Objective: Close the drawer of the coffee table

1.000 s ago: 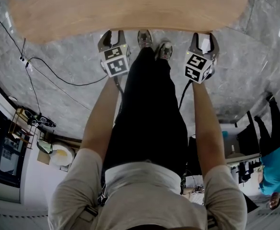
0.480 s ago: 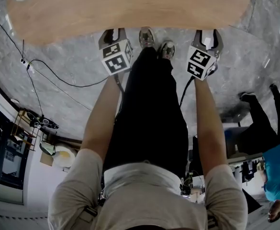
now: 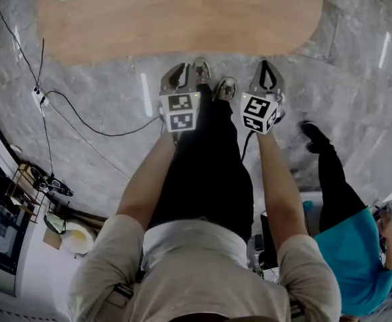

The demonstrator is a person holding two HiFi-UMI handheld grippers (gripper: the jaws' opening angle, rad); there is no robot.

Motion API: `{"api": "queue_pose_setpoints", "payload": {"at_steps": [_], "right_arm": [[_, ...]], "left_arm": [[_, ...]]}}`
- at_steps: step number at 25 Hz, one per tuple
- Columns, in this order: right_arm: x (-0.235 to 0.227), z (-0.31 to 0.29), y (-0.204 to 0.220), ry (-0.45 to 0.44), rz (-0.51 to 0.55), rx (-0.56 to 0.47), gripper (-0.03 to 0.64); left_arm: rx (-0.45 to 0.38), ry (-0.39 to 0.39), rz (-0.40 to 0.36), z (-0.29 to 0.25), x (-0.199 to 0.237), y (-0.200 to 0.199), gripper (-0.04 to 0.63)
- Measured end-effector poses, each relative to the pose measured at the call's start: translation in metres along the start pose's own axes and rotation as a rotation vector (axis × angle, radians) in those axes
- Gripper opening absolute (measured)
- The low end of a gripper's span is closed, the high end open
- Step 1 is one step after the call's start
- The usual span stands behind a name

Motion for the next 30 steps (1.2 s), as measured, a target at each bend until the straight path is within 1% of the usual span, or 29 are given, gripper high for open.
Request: {"api": "queue_pose_setpoints", "payload": {"at_steps": [2, 5, 9, 12, 14, 16, 18, 22, 24, 26, 28, 30], "right_arm": [[0.006, 0.020, -0.033, -0.046, 0.018, -0.067, 0.008], [0.004, 0.056, -0.086, -0.089, 0.036, -0.171, 0.008], [-0.003, 0.120, -0.143, -0.131, 0.035, -0.280, 0.008], [-0.008, 0.169, -0.179, -0.148, 0.015, -0.352, 0.008], [-0.014, 0.199, -0.205, -0.148, -0.016, -0.417, 0.008], [-0.025, 0.230, -0.229, -0.136, -0.062, -0.490, 0.008], [-0.038, 0.257, -0.249, -0.116, -0.090, -0.555, 0.008], [-0.058, 0.306, -0.284, -0.068, -0.066, -0.685, 0.006], [-0.069, 0.333, -0.295, -0.037, -0.053, -0.744, 0.008], [-0.081, 0.359, -0.298, 0.004, -0.055, -0.772, 0.006], [-0.094, 0.379, -0.298, 0.044, -0.060, -0.769, 0.006], [-0.103, 0.394, -0.297, 0.064, -0.065, -0.761, 0.006]], "left_arm": [[-0.064, -0.004, -0.013, 0.023, -0.007, -0.027, 0.023], [-0.159, -0.006, -0.042, 0.063, -0.017, -0.071, 0.021], [-0.270, -0.013, -0.074, 0.125, -0.032, -0.124, 0.021], [-0.345, -0.022, -0.080, 0.169, -0.040, -0.159, 0.021], [-0.423, -0.036, -0.087, 0.200, -0.045, -0.190, 0.021], [-0.516, -0.047, -0.114, 0.234, -0.057, -0.223, 0.021], [-0.599, -0.040, -0.149, 0.265, -0.075, -0.253, 0.021], [-0.722, -0.020, -0.197, 0.312, -0.103, -0.298, 0.021], [-0.746, -0.016, -0.213, 0.329, -0.115, -0.307, 0.021], [-0.759, -0.006, -0.230, 0.341, -0.127, -0.310, 0.021], [-0.779, 0.009, -0.241, 0.351, -0.138, -0.313, 0.021], [-0.806, 0.018, -0.253, 0.363, -0.146, -0.319, 0.021]]}}
Point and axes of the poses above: the fingertips, and each gripper's own axes: z backward along the fingers, x to its left, y out of its underside, the point moved 2 cm from there along z, backward along the fingers, and after that the axes turned 11 degrees about -z, right-handed, at the moved point
